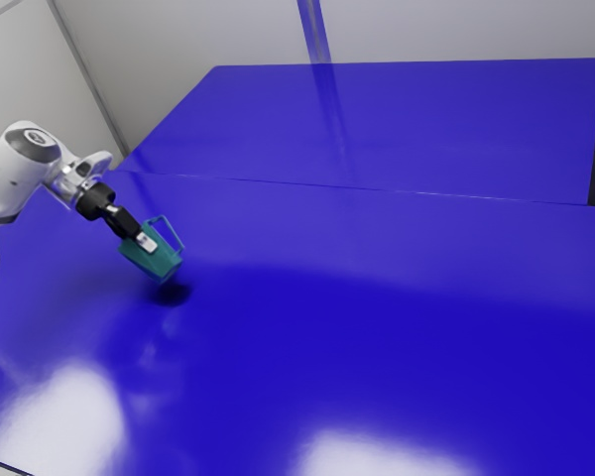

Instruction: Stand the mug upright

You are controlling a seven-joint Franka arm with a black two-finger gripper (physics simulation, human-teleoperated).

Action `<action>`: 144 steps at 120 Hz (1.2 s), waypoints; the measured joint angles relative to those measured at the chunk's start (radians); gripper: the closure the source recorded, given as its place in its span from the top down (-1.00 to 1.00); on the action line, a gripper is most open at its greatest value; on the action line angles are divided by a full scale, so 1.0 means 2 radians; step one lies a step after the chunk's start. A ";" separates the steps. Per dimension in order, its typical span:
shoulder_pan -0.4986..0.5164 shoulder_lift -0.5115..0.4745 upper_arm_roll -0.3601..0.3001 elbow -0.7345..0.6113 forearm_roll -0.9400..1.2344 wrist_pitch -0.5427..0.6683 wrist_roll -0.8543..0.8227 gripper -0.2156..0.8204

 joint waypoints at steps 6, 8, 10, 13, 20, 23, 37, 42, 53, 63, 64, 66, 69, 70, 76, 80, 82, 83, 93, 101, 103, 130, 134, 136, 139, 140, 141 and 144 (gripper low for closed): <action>-0.017 -0.012 0.003 -0.003 0.007 0.002 -0.003 -0.90; -0.023 -0.017 0.004 -0.004 0.011 0.003 -0.004 -0.90; -0.030 -0.023 0.004 -0.006 0.016 0.005 -0.005 -0.90; -0.039 -0.033 0.005 -0.008 0.022 0.008 -0.008 -0.91; -0.059 -0.056 0.006 -0.018 0.037 0.018 -0.014 -0.91; -0.064 -0.064 0.006 -0.024 0.045 0.024 -0.017 -0.91; -0.124 -0.095 0.027 -0.056 0.082 0.061 -0.029 -0.92; -0.159 -0.107 0.047 -0.070 0.096 0.079 -0.033 -0.93; -0.233 -0.127 0.087 -0.100 0.129 0.123 -0.043 -0.93; -0.302 -0.141 0.130 -0.131 0.159 0.167 -0.054 -0.93; -0.309 -0.142 0.135 -0.134 0.162 0.171 -0.055 -0.93; -0.323 -0.144 0.143 -0.141 0.167 0.181 -0.057 -0.93; -0.340 -0.146 0.153 -0.149 0.175 0.194 -0.060 -0.93; -0.346 -0.146 0.157 -0.152 0.178 0.199 -0.062 -0.93; -0.381 -0.147 0.177 -0.164 0.192 0.227 -0.069 -0.93; -0.399 -0.146 0.185 -0.170 0.202 0.244 -0.074 -0.93; -0.409 -0.145 0.190 -0.171 0.206 0.253 -0.077 -0.93; -0.414 -0.145 0.193 -0.172 0.208 0.257 -0.078 -0.93; -0.438 -0.134 0.207 -0.175 0.223 0.297 -0.091 -0.93; -0.442 -0.120 0.209 -0.174 0.233 0.325 -0.100 -0.93; -0.442 -0.116 0.209 -0.173 0.235 0.332 -0.102 -0.93; -0.436 -0.065 0.186 -0.140 0.243 0.384 -0.126 -0.93; -0.435 -0.060 0.183 -0.138 0.243 0.389 -0.129 -0.93; -0.435 -0.058 0.182 -0.137 0.242 0.390 -0.130 -0.93; -0.432 -0.054 0.177 -0.136 0.242 0.393 -0.133 -0.93; -0.431 -0.053 0.176 -0.136 0.242 0.394 -0.133 -0.93; -0.430 -0.051 0.174 -0.135 0.242 0.394 -0.134 -0.93; -0.428 -0.048 0.170 -0.134 0.242 0.396 -0.136 -0.93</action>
